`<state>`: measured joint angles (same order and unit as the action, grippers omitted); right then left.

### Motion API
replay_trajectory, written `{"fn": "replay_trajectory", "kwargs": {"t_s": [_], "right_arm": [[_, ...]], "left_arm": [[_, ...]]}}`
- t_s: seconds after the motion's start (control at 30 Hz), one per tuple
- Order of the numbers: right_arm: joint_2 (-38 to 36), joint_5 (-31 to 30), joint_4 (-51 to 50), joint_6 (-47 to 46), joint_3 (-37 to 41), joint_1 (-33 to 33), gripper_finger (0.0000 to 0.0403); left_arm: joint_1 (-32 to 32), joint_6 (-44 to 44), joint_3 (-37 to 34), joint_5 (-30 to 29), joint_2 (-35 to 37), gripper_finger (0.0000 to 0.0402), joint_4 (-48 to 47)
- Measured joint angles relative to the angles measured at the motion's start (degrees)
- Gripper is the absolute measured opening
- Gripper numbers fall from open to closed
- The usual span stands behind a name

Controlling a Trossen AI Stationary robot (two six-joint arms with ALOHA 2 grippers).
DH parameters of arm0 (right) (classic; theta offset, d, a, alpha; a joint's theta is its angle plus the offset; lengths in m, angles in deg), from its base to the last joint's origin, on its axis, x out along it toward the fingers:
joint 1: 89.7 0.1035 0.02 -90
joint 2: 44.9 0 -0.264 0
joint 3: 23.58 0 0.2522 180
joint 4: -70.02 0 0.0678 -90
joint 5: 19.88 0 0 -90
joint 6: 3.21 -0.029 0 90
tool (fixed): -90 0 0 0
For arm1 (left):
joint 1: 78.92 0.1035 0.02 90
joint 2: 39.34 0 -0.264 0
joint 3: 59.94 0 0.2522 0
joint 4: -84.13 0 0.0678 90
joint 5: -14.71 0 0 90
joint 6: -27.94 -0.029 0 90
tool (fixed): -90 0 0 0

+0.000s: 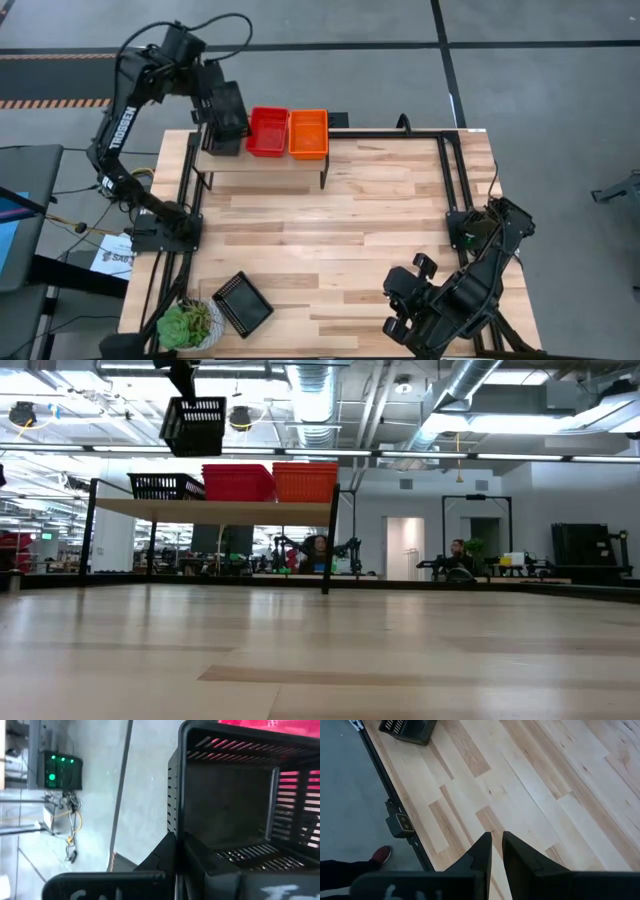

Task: Stack baskets on shelf by color
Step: Stack the right black bin on top of the other black bin on the shelf

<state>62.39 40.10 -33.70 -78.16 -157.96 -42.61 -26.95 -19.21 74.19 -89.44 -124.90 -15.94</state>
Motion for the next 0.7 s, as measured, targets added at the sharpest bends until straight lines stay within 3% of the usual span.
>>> {"fn": "replay_trajectory", "kwargs": {"t_s": [0.23,0.7], "right_arm": [[0.0,0.0,0.0,0.0,0.0,0.0,0.0069],[0.0,-0.2,0.0,-0.2,0.0,0.0,0.0069]], "left_arm": [[3.8,-5.8,0.0,3.2,-1.0,0.0,-0.2],[3.5,-3.8,-1.5,-1.1,-3.7,0.0,-3.7]]}}
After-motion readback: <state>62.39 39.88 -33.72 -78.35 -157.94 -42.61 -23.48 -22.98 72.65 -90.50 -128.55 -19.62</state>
